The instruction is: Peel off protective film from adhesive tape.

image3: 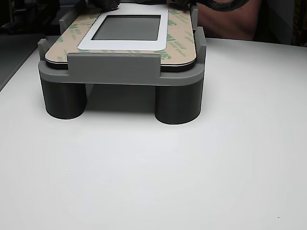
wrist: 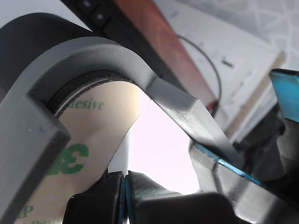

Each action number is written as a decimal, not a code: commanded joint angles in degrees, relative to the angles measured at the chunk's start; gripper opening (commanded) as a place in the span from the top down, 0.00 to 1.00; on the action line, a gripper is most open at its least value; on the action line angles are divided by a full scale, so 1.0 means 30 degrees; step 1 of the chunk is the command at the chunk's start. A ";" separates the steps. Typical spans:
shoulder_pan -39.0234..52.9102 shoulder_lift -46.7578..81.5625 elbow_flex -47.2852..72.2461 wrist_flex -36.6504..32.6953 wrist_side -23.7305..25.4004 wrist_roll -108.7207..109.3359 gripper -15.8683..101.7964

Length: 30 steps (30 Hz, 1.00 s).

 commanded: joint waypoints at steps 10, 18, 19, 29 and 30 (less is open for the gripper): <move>0.0293 0.0059 -0.0820 -0.0176 0.0059 0.0176 0.95; 0.0439 -0.0146 -0.1084 -0.0117 0.0205 0.0205 0.95; 0.0439 -0.0176 -0.1084 -0.0117 0.0205 0.0234 0.95; 0.0557 -0.0381 -0.1465 0.0117 0.0293 0.0264 0.95; 0.0557 -0.0381 -0.1465 0.0117 0.0293 0.0264 0.95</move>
